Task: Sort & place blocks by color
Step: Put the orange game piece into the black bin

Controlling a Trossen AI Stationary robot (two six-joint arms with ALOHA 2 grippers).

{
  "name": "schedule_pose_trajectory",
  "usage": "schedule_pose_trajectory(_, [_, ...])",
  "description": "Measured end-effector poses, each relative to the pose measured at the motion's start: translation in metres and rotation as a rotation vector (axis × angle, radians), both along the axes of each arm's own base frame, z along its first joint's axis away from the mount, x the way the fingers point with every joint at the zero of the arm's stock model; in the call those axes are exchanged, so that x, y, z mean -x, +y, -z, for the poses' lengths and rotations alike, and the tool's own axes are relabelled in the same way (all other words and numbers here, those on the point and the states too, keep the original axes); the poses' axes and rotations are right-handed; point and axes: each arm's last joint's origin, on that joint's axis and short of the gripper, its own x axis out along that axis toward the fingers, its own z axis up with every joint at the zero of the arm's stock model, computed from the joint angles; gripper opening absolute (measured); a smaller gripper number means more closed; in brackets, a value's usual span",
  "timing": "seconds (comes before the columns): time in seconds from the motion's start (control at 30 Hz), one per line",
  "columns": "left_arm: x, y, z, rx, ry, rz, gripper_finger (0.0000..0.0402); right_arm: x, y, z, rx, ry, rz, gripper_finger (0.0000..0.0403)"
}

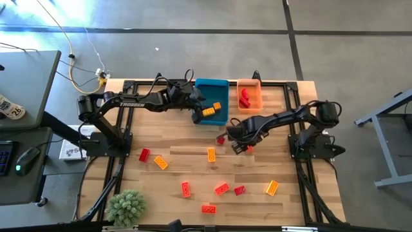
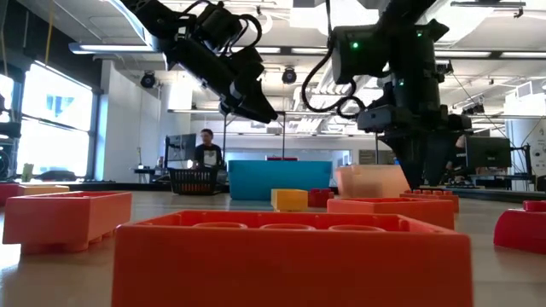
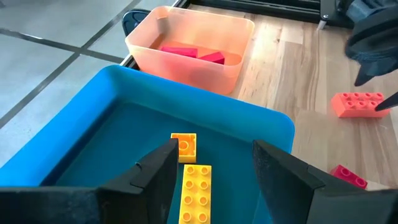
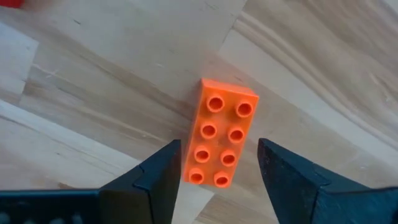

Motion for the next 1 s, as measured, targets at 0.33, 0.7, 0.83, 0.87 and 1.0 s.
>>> schedule_pose_trajectory(0.33, [0.0,0.0,0.0,-0.002,-0.003,0.0,0.0189,-0.003,-0.003,0.011,-0.06,0.038,0.014,0.0225])
schedule_pose_trajectory(0.7, [0.0,0.0,0.0,-0.002,-0.003,-0.001,0.0189,-0.007,0.003,0.027,-0.095,0.082,0.001,0.0224])
schedule_pose_trajectory(0.83, [0.0,0.0,0.0,-0.002,-0.003,-0.001,0.0188,-0.006,0.003,0.029,-0.104,0.075,0.001,0.0196])
schedule_pose_trajectory(0.87, [0.0,0.0,0.0,-0.002,-0.003,-0.001,0.0189,-0.005,0.003,0.03,-0.11,0.072,0.001,0.0182])
schedule_pose_trajectory(1.0, [0.0,0.0,0.0,0.009,-0.009,-0.008,0.0188,-0.005,0.004,0.03,-0.129,0.072,-0.029,0.0116])
